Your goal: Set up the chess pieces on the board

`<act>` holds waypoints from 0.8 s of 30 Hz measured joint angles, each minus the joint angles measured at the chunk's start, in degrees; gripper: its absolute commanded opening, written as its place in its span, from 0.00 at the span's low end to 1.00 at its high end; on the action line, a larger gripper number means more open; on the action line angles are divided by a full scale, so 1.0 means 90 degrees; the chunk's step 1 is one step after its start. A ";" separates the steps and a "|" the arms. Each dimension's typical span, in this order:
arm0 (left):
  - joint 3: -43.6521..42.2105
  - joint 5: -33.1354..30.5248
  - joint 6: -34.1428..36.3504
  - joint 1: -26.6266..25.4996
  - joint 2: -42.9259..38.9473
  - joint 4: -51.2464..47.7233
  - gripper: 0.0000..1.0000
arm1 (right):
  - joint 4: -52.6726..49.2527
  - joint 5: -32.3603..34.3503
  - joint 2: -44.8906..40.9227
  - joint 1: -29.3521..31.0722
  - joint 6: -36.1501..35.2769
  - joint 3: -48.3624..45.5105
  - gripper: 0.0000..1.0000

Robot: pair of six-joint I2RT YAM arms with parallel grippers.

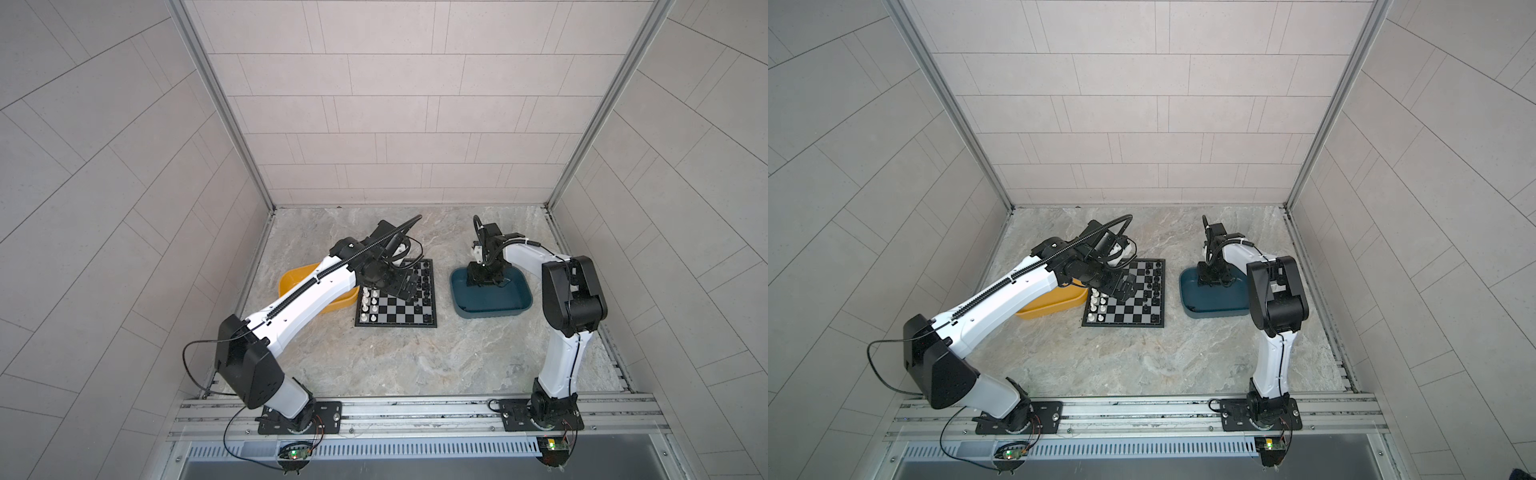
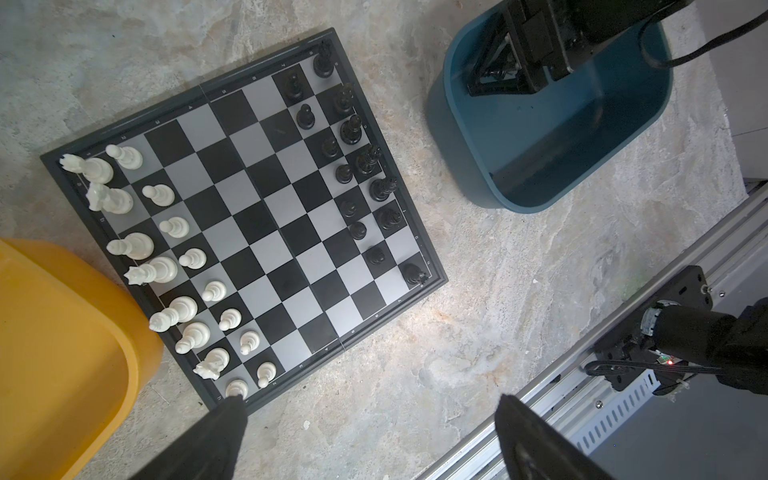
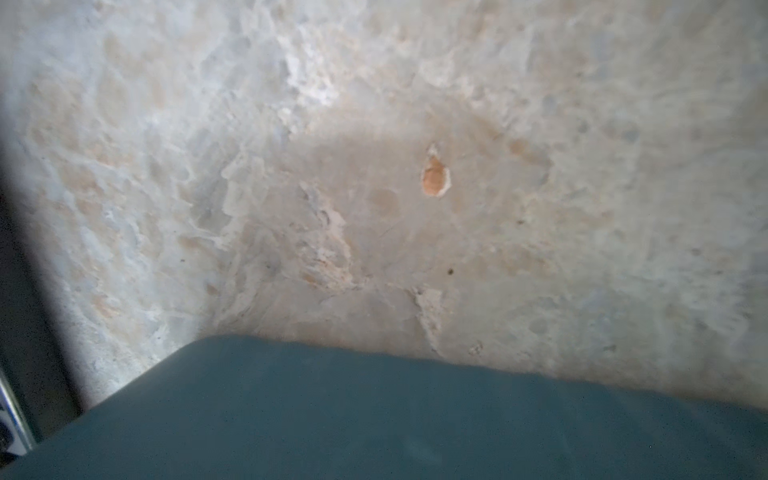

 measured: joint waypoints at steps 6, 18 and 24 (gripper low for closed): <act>-0.0002 0.0097 0.0012 0.0007 0.0000 0.0002 1.00 | 0.0015 -0.0097 -0.0206 0.0151 -0.0019 -0.0308 0.50; -0.0134 0.0153 -0.0024 0.0117 -0.0114 0.0005 1.00 | -0.0109 0.0265 -0.0117 0.0328 0.0041 -0.0187 0.36; -0.0362 0.0427 -0.0321 0.0415 -0.0508 0.0301 1.00 | -0.0126 0.0389 -0.0095 0.0340 0.0041 -0.0180 0.31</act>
